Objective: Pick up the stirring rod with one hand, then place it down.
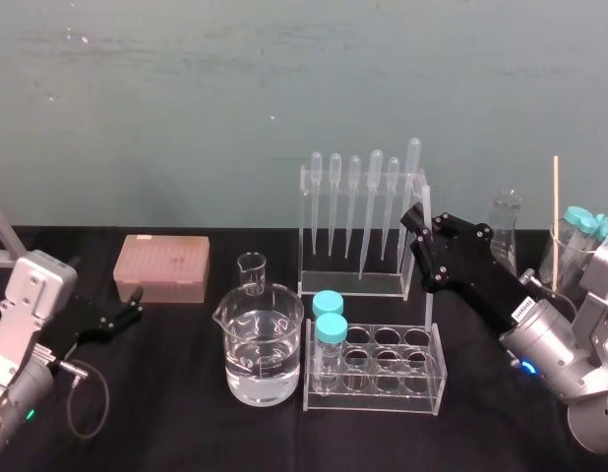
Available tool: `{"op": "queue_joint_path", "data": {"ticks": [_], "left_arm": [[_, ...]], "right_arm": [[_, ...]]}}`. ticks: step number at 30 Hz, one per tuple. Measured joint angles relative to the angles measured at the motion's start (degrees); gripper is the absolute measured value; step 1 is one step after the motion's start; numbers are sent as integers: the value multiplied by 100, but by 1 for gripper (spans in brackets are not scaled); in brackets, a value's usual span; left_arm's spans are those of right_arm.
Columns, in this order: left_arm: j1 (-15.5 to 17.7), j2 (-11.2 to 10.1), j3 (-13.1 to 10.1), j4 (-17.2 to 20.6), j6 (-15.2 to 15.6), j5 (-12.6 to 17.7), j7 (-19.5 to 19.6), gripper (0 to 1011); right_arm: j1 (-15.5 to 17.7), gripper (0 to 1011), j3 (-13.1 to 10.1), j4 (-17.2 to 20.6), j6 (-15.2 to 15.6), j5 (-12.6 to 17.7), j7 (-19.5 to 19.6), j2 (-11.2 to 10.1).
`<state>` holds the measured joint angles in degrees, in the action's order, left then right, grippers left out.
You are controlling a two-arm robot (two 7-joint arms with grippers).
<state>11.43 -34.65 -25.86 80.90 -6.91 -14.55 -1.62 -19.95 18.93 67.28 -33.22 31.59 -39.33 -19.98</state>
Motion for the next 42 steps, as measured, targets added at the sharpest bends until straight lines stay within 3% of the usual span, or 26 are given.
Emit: {"op": "queue_joint_path", "data": {"ticks": [42], "left_arm": [[0, 0, 0, 0, 0, 0, 0, 1000]], "right_arm": [[0, 66, 0, 0, 0, 0, 0, 0]]}}
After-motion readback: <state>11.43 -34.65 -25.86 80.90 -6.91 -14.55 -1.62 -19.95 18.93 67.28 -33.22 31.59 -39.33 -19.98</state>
